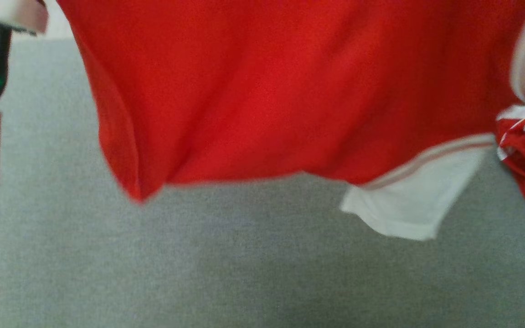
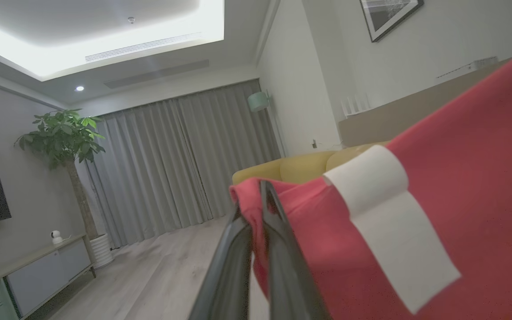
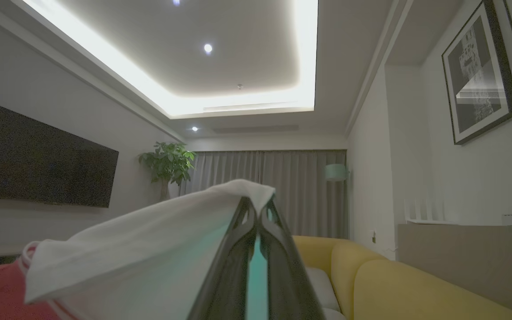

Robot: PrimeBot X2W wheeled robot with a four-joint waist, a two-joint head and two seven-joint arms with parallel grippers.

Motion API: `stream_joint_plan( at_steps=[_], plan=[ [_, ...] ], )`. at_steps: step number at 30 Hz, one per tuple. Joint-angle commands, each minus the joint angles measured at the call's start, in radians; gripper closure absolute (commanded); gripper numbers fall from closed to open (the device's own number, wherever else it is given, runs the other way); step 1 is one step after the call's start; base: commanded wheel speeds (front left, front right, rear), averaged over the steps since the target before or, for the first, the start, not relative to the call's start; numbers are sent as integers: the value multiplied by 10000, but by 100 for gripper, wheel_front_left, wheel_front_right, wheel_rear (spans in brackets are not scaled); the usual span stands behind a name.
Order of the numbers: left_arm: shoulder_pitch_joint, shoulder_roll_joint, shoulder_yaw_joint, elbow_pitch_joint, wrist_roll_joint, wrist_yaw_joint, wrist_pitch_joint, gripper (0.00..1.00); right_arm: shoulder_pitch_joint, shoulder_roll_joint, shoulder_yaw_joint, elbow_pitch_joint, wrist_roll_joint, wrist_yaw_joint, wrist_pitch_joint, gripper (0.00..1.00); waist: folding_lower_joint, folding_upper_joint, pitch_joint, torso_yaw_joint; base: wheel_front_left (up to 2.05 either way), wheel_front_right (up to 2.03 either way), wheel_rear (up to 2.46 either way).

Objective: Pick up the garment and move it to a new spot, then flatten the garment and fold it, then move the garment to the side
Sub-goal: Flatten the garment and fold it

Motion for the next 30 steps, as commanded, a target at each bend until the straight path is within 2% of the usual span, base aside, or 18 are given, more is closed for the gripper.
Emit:
stream_joint_plan(
  at_steps=[1,4,9,15,18,22,25,30],
  plan=[
    [-641,464,278,-43,177,136,-120,100,-544,202,80,-26,-168,-9,-77,100,-2,0,627,70,0,0,0],
    [-1568,214,234,1031,505,484,-884,100,-1809,385,157,1152,-845,-9,-632,100,-2,0,1102,153,0,0,0],
    [-2624,-57,107,2280,942,880,-2292,100,-3305,583,-313,2721,-1642,-9,-1734,100,-2,0,1506,231,0,0,0],
    [-2214,-201,181,3076,895,953,-2906,100,-2831,210,-122,3709,-1580,-9,-1897,100,-2,0,1891,36,0,0,0],
    [-1264,-306,221,3070,923,1021,-2952,100,-1664,14,85,3615,-896,-9,-1884,100,-2,0,2029,-128,0,0,0],
    [891,-668,426,2428,847,1127,-2958,100,1057,-48,472,2568,436,-9,-1913,100,-2,0,1963,-391,0,0,0],
    [2804,-1164,849,1961,599,1282,-2959,100,3573,-67,713,1405,1231,-9,-1954,100,-2,0,1743,-548,0,0,0],
    [5711,-2070,1646,1192,518,1399,-2960,100,7300,324,498,-234,1998,-9,-2066,100,-2,0,1230,-770,0,0,0]
  ],
)
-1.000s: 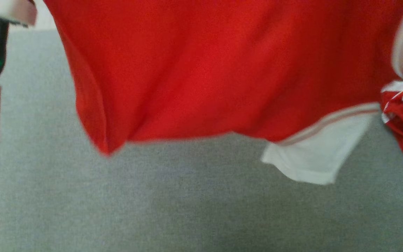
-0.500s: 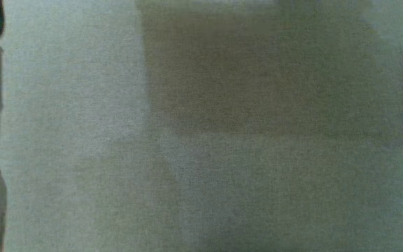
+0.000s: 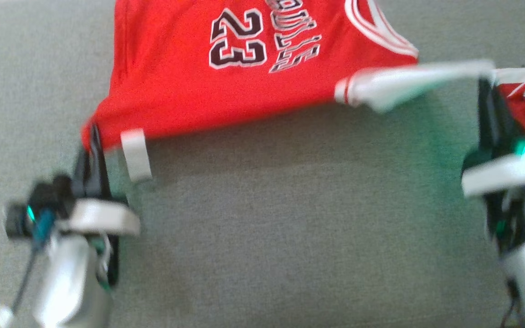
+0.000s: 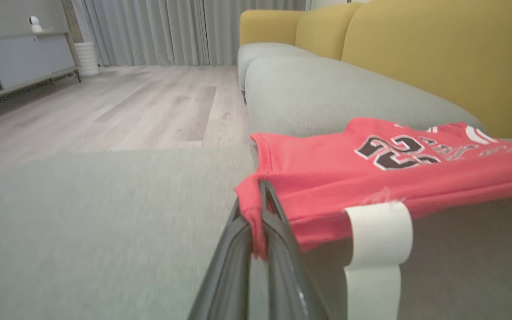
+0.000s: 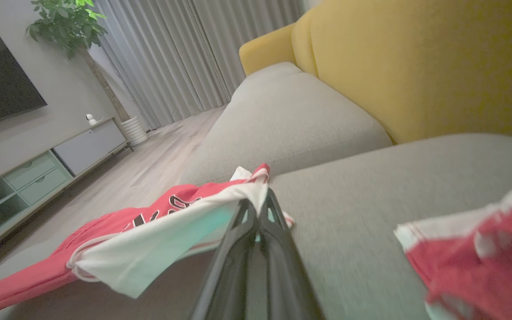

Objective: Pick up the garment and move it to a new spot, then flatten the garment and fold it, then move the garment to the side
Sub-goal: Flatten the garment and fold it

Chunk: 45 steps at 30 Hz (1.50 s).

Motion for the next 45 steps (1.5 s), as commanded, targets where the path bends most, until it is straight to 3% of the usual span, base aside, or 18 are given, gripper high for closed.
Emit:
stream_joint_plan(
  at_steps=[1,8,14,19,28,33,41,42,43,44,45],
  plan=[
    [133,177,528,-457,0,76,-49,100,339,-27,-102,-592,144,-9,-146,100,3,0,-266,-126,0,0,0],
    [2885,-840,1268,-1337,367,-168,-50,100,4034,848,-738,-1841,508,-9,-262,100,3,0,-1062,-120,0,0,0],
    [4598,-1107,1380,-1931,794,-555,-50,100,6297,1383,-1320,-2519,695,-9,-47,100,3,0,-1747,-89,0,0,0],
    [5533,-1189,1473,-2475,913,-730,-50,100,7073,1591,-1769,-3170,527,-9,191,100,3,0,-1877,-78,0,0,0],
    [3840,-1223,1199,-2503,1185,-973,-51,100,5121,1729,-1751,-3518,-79,-9,743,100,3,0,-1128,345,0,0,0],
    [1981,-1228,983,-990,1333,-791,-51,100,2973,1719,-1508,-2562,-519,-9,1337,100,3,0,-510,413,0,0,0],
    [108,-1230,800,535,1342,-626,-51,100,778,1819,-1344,-786,-1319,-9,1213,100,3,0,144,425,0,0,0],
    [-24,-1230,770,583,1391,-626,-51,100,643,1836,-1344,-569,-1362,-9,1155,71,3,0,174,437,0,0,0],
    [-124,-1231,763,596,1392,-608,-51,100,534,1853,-1372,-350,-1417,-9,1089,1,3,0,195,448,0,0,0],
    [-195,-1231,769,553,1393,-550,-51,55,447,1863,-1385,-152,-1487,-9,999,0,3,0,199,457,0,0,0],
    [-195,-1231,769,553,1393,-550,-51,55,447,1863,-1385,-152,-1487,-9,999,0,3,0,199,457,0,0,0]
  ],
)
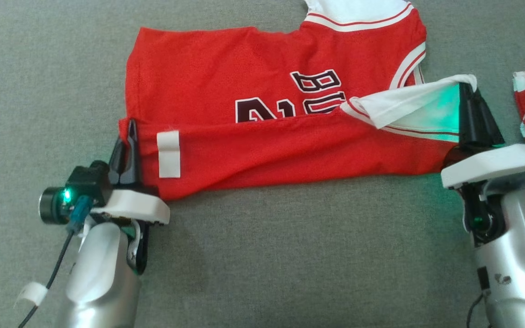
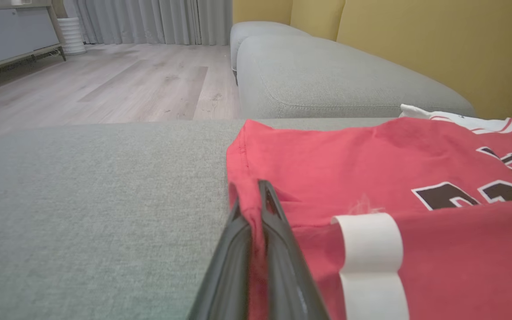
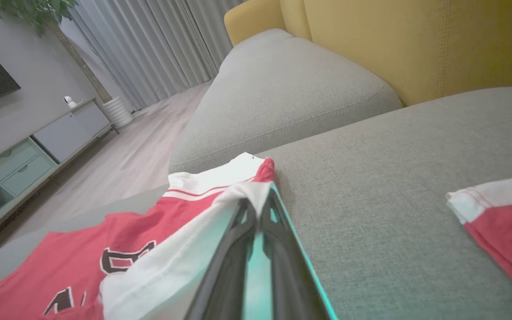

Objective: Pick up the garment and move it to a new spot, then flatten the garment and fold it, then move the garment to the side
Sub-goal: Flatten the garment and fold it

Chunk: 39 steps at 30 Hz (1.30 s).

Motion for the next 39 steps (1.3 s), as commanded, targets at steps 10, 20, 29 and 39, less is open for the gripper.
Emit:
stream_joint_plan(
  at_steps=[10,20,29,39],
  plan=[
    [1384,140,572,-1591,168,783,-53,0,521,3,85,163,-2291,-9,-1568,0,-3,0,-722,-29,0,0,0],
    [3791,139,362,-2520,334,810,-53,0,2667,753,-241,-601,-3992,-9,-1587,0,-3,0,-1776,41,0,0,0],
    [4385,139,85,-2569,145,756,-53,0,3435,1026,-881,-419,-4061,-9,-1588,0,-3,0,-2059,24,0,0,0],
    [3008,139,-341,-1884,-457,495,-53,0,2633,1077,-984,-349,-4188,-9,-1588,0,-3,0,-1128,-73,0,0,0]
  ],
)
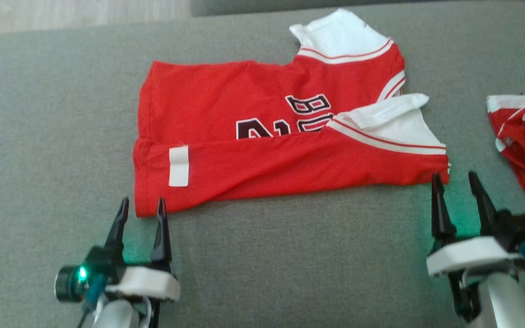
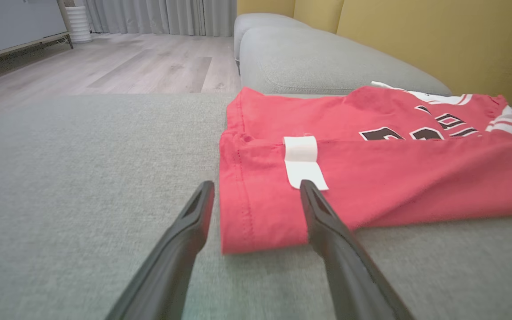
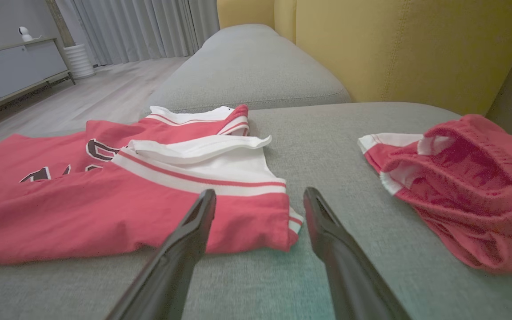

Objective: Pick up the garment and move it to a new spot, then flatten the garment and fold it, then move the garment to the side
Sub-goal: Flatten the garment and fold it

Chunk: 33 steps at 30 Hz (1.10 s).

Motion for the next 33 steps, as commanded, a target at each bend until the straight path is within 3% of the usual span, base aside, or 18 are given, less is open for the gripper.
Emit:
stream_joint_plan(
  at_steps=[1,13,16,17,20,21,22,23,26,33],
  plan=[
    [-469,87,274,31,-180,-15,-53,0,-499,-43,261,-198,-73,-9,-110,0,-1,-1,336,-57,0,0,0],
    [-1364,87,64,1569,-795,-483,-53,2,-1456,-32,-79,929,228,-9,-110,0,-1,-1,934,-140,0,0,0],
    [-1483,87,-56,1623,-776,-584,-53,86,-1726,-32,-66,1498,719,-9,-110,0,-1,-1,1006,-79,0,0,0],
    [-1507,87,-78,1642,-792,-605,-53,100,-1812,-32,5,1655,848,-9,-110,0,-1,-1,1032,-62,0,0,0],
    [-1558,87,-123,1675,-819,-643,-53,100,-2012,-31,234,2161,1215,-9,-107,0,-1,-1,1104,-25,0,0,0],
    [-1566,87,-136,1674,-819,-654,-53,100,-2074,-31,326,2380,1351,-9,-103,24,-1,-1,1119,-13,0,0,0],
    [-1568,87,-147,1676,-821,-664,-53,100,-2140,-31,419,2588,1495,-9,-94,83,-1,-1,1126,1,0,0,0],
    [-1566,87,-152,1679,-817,-675,-53,100,-2199,-31,501,2764,1571,-9,-95,100,-1,-1,1125,10,0,0,0],
    [-1517,87,-27,1553,-802,-627,-53,100,-2287,-31,476,3041,1701,-9,-102,100,-1,-1,1013,13,0,0,0],
    [-788,87,663,893,-504,-462,-53,100,-1505,-30,-153,2090,1775,-9,-108,100,-1,-1,108,-41,0,0,0]
  ],
)
